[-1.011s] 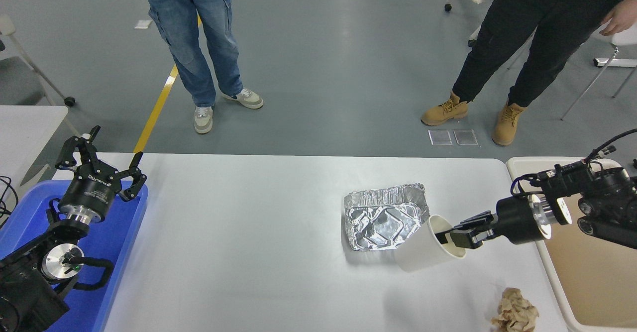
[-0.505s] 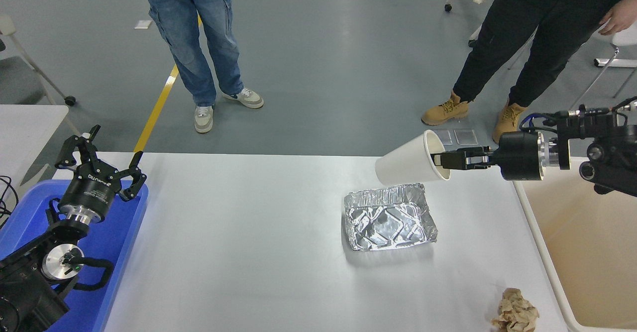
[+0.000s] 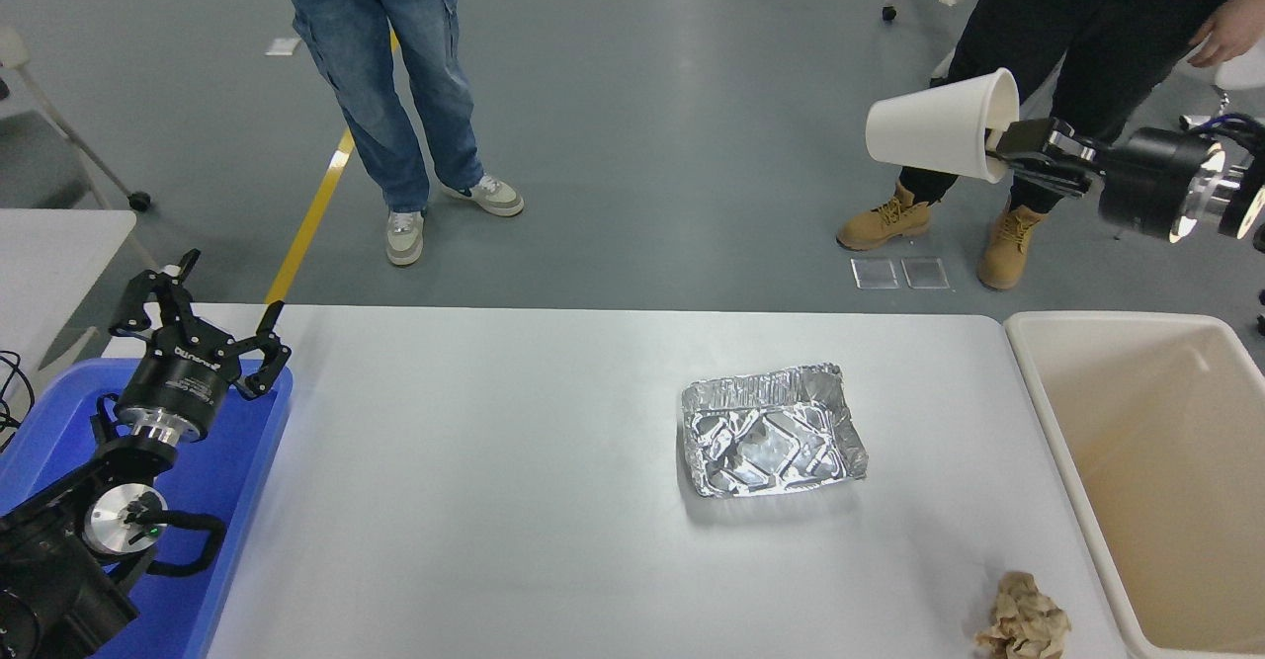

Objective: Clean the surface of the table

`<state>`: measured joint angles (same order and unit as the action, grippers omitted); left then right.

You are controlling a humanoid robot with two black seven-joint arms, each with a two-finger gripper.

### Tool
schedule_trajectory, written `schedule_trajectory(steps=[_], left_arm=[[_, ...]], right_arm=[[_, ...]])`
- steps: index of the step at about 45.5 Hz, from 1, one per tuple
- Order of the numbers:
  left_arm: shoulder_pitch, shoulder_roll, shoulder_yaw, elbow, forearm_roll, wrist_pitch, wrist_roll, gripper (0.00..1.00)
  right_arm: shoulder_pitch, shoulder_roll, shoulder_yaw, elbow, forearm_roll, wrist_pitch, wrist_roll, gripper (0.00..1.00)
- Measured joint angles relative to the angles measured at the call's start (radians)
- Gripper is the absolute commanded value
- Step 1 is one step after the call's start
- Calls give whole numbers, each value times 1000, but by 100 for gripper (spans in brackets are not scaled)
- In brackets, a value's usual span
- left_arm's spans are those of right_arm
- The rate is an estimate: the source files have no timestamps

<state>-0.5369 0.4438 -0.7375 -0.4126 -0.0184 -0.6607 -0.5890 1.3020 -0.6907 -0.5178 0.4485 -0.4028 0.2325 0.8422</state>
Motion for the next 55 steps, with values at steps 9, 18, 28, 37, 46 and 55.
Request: schedule_trajectory(steps=[9,18,28,37,46,55], left_arm=[[0,0,0,0,0,0,0,100],[0,0,0,0,0,0,0,100],[0,0,0,0,0,0,0,100],[0,0,0,0,0,0,0,100],[0,0,0,0,0,0,0,100],[0,0,0,0,0,0,0,100]], right_arm=[[-92,2,1,-143,143,14,-68,0],[-173,3,7,-232,251,15,-162,0],[-241,4,56,-306,319,4,-305,0],[-291,7,89,-332,340,-20,-450,0],[-342,13,113,-343,349,-58,-575,0],[-390,25,124,-347,352,-94,-683,0]])
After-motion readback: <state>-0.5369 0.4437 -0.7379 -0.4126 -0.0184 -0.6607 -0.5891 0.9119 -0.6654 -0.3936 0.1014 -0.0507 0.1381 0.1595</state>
